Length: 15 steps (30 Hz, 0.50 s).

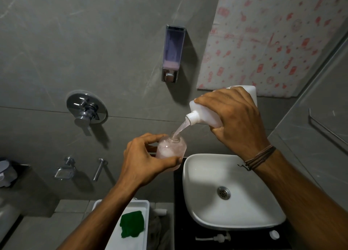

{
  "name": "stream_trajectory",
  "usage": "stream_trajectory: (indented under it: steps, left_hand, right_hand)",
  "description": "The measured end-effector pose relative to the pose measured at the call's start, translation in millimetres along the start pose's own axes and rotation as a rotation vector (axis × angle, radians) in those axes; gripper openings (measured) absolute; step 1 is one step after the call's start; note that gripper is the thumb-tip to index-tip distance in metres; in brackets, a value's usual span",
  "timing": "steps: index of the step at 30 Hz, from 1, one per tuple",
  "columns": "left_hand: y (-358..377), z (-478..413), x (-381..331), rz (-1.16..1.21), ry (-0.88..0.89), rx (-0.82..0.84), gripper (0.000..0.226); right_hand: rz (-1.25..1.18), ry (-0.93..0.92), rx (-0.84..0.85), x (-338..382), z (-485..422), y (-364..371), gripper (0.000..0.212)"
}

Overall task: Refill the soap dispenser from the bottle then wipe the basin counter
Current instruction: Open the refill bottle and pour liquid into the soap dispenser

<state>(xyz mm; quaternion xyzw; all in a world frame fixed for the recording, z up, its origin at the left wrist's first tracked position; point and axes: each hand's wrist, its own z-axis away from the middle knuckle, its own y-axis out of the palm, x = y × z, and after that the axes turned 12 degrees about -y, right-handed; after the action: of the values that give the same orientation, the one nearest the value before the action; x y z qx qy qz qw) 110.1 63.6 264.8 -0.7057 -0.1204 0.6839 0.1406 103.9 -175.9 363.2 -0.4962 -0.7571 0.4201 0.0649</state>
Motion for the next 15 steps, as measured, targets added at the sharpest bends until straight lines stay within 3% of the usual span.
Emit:
stream_trajectory:
  steps: [15]
  left_hand:
    - [2.8,-0.6,2.2,-0.004,0.019,0.008,0.075]
  right_hand:
    - [0.031,-0.001,0.015,1.9,-0.2,-2.9,0.055]
